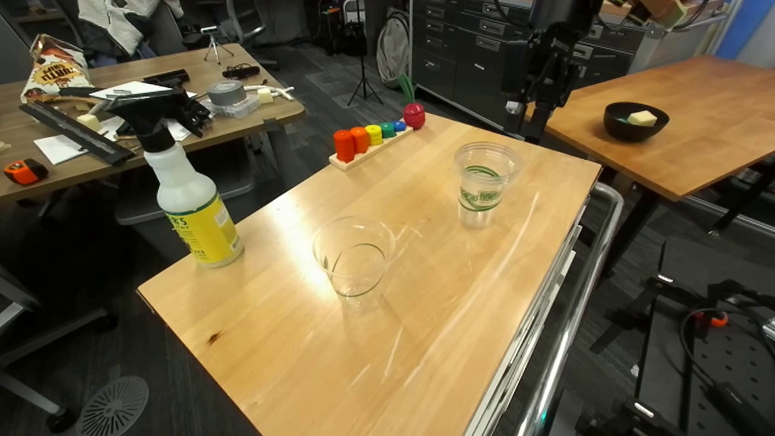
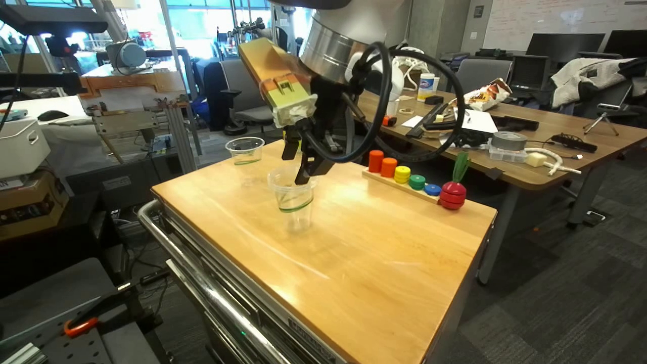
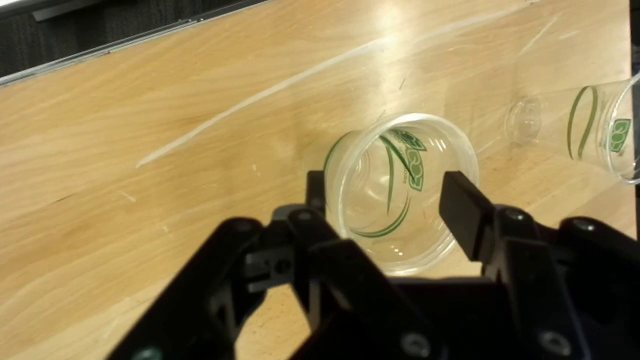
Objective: Stack the cups in a clockwise direction
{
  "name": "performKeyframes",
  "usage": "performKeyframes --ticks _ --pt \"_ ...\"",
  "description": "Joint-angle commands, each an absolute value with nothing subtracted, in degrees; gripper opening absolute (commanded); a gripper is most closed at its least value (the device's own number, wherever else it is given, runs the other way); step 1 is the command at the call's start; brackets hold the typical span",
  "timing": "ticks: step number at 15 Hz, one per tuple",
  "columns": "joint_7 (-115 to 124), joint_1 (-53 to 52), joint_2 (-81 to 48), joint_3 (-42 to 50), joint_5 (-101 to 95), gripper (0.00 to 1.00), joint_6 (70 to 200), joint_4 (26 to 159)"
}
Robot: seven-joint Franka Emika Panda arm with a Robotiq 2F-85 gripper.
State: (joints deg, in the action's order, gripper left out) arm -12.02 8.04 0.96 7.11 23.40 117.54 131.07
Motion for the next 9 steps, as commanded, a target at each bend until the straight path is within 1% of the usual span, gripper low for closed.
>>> performKeyframes --ticks 1,2,3,9 --pt "-11.81 7.31 2.14 6.81 20.93 0.93 120.25 132.47" --pt "-11.22 7.18 1.93 6.67 20.07 0.99 121.65 132.75" --pt "-10.82 7.1 1.65 6.58 19.23 1.0 122.63 132.94" --pt "-8.53 6.49 -2.99 5.54 16.79 1.0 129.7 132.39"
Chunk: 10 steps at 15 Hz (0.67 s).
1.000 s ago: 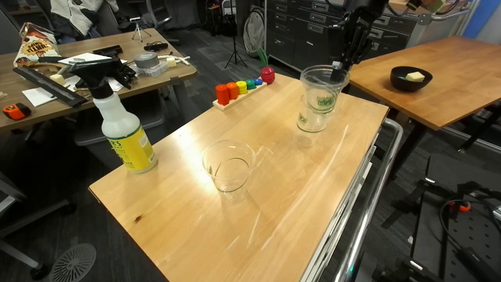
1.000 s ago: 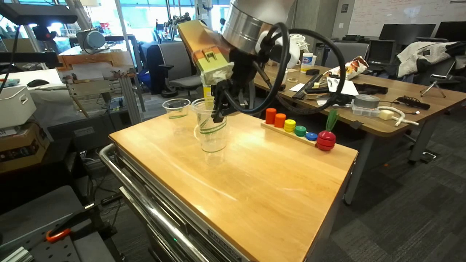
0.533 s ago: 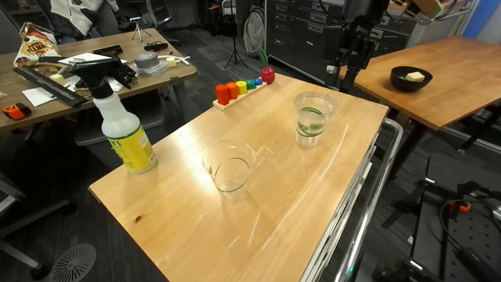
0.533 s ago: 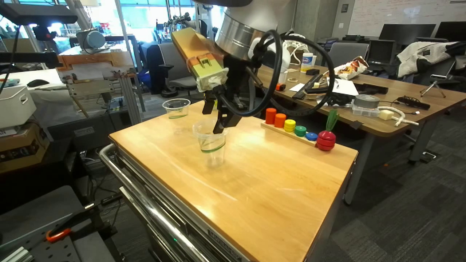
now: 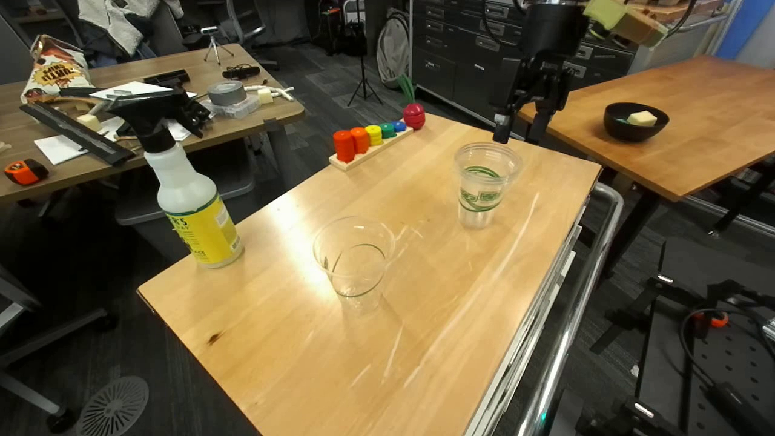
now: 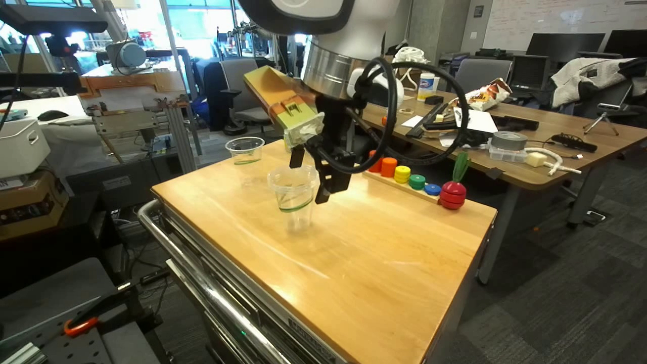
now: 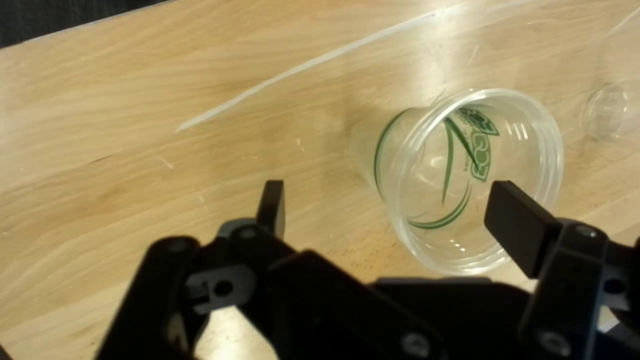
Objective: Stack the cups in a clockwise direction
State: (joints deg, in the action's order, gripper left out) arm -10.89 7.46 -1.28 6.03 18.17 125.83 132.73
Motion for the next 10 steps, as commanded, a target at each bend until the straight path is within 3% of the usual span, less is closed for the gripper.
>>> performKeyframes --ticks 1,3,4,5,10 --pt "-8.15 6.39 -3.85 5.33 16.93 1.0 130.89 132.18" --pt "-7.3 6.15 -5.24 4.96 17.44 1.0 133.72 131.89" --pt "-6.82 6.06 -5.85 4.83 17.47 0.75 134.67 131.7" --pt "-6.27 5.98 -6.35 4.73 17.36 0.75 135.77 131.62" --pt "-5.42 6.26 -6.3 4.6 17.03 0.37 138.38 132.51"
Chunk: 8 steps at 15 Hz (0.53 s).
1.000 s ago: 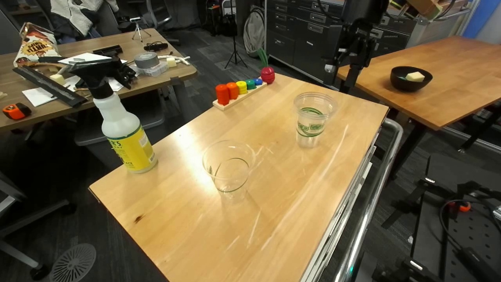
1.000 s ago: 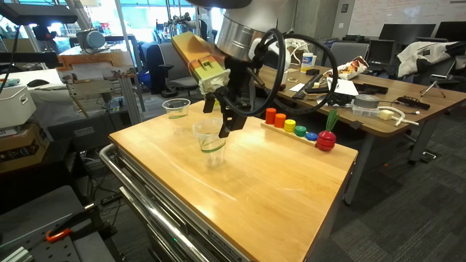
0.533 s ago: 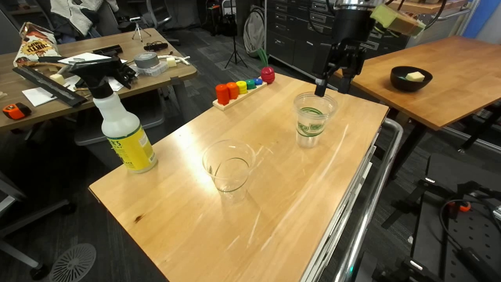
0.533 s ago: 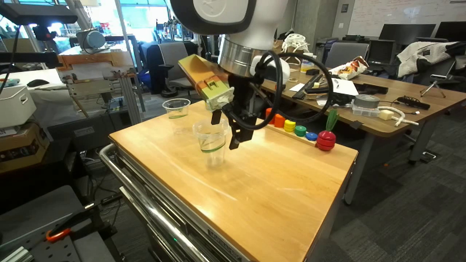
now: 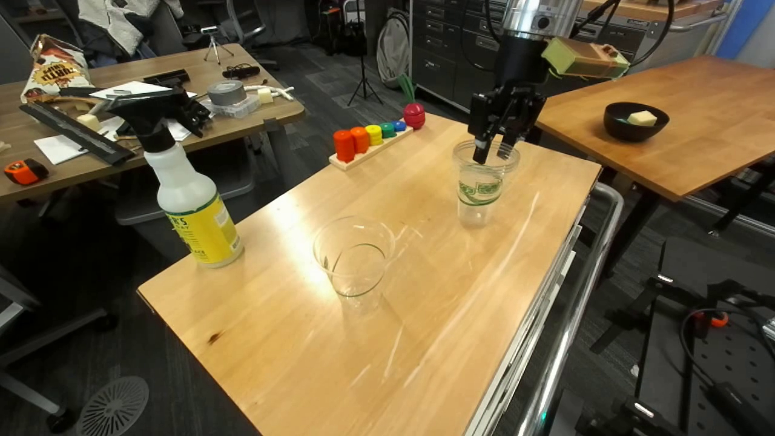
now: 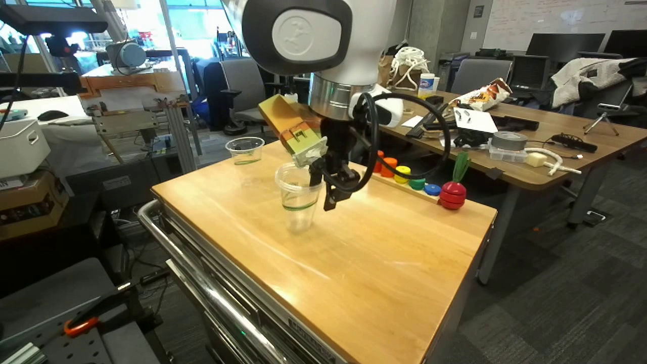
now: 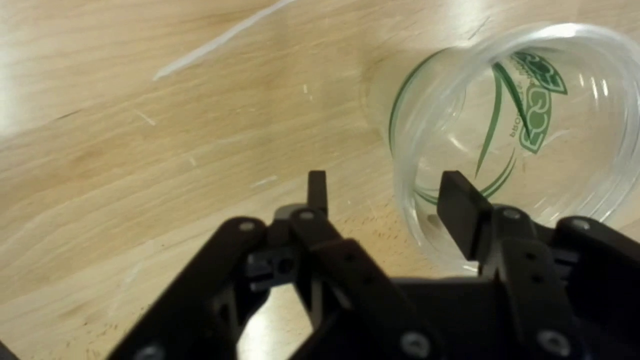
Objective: Stack the cups in a clockwise direction
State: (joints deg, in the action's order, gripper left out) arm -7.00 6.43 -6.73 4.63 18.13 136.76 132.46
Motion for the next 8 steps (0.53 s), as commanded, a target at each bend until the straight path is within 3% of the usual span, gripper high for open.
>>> performKeyframes --ticks 1,4,8 --pt "-5.6 6.35 -5.94 4.66 17.02 0.29 138.4 132.82" --pt "-6.34 6.5 -5.22 4.75 16.94 0.07 137.83 133.44" --pt "-7.28 6.64 -3.8 4.87 16.73 0.06 136.09 133.98"
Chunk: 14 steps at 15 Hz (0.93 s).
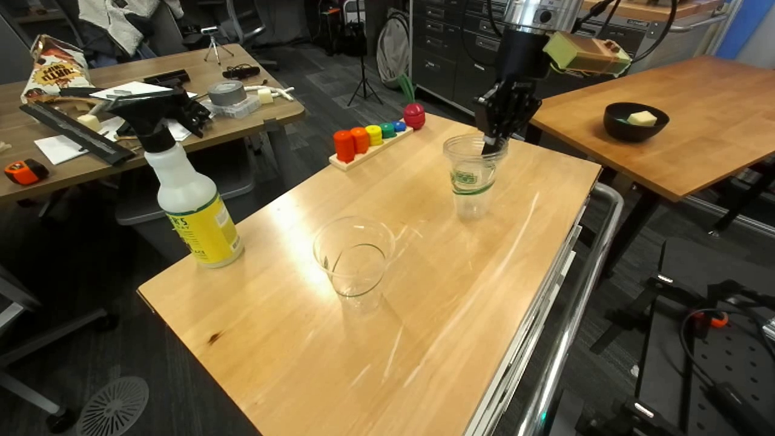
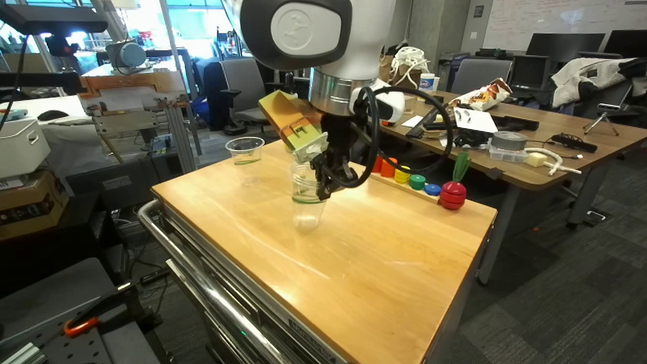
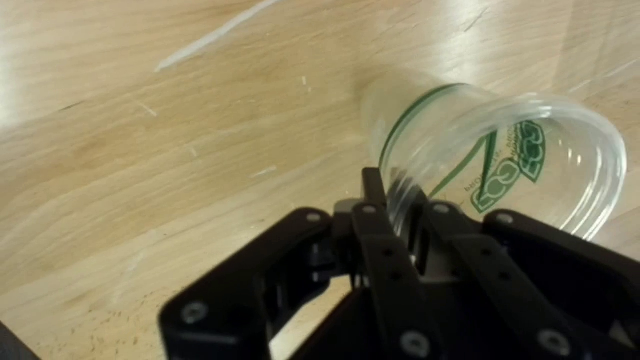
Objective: Stack the cups in a clockwise direction
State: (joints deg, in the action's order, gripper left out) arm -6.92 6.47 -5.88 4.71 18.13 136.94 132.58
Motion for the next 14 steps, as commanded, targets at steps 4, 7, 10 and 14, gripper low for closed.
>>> performKeyframes --ticks 4,7,10,14 --pt "-8.16 6.7 -3.13 4.87 17.25 0.05 134.23 133.98" --pt "-8.35 6.28 -2.16 4.24 19.28 0.05 131.51 133.17" --pt "-7.59 5.09 -0.06 3.09 20.0 0.04 130.5 133.0" --pt "-7.07 2.05 3.63 0.71 22.11 0.06 133.72 133.19"
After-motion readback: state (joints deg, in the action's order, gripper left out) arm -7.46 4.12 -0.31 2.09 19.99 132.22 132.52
